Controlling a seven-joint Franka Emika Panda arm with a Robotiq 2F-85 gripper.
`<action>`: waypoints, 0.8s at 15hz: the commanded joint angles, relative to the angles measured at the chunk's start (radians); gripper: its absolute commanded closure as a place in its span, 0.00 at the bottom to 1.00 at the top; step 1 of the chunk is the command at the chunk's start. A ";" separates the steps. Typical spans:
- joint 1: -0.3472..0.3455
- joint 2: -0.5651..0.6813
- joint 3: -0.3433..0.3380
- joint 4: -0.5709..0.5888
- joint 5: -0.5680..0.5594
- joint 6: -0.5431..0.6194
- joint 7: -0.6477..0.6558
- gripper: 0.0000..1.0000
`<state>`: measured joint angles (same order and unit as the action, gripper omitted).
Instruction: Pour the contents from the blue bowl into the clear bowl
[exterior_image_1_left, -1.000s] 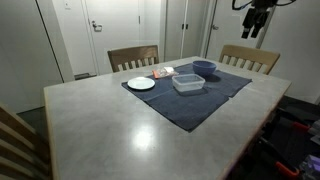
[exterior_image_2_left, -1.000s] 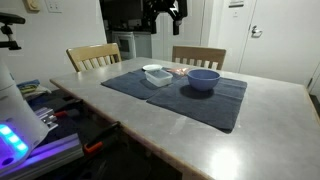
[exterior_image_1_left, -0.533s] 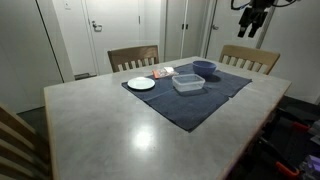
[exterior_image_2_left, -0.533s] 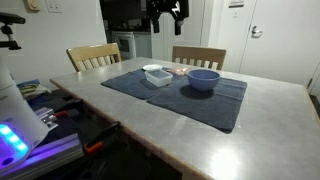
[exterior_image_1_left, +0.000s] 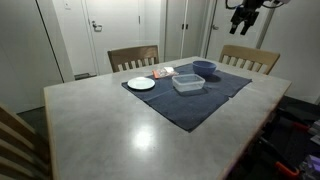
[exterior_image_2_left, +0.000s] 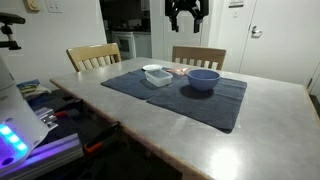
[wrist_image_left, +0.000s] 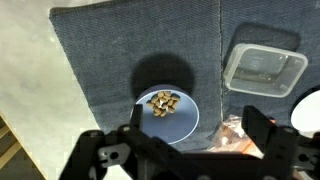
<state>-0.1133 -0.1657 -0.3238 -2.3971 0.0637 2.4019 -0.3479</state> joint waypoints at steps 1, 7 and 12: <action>-0.018 0.131 0.001 0.123 0.079 -0.006 -0.108 0.00; -0.087 0.325 0.026 0.299 0.175 -0.035 -0.209 0.00; -0.165 0.453 0.075 0.394 0.169 -0.034 -0.179 0.00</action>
<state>-0.2216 0.2060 -0.2968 -2.0814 0.2122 2.3953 -0.5236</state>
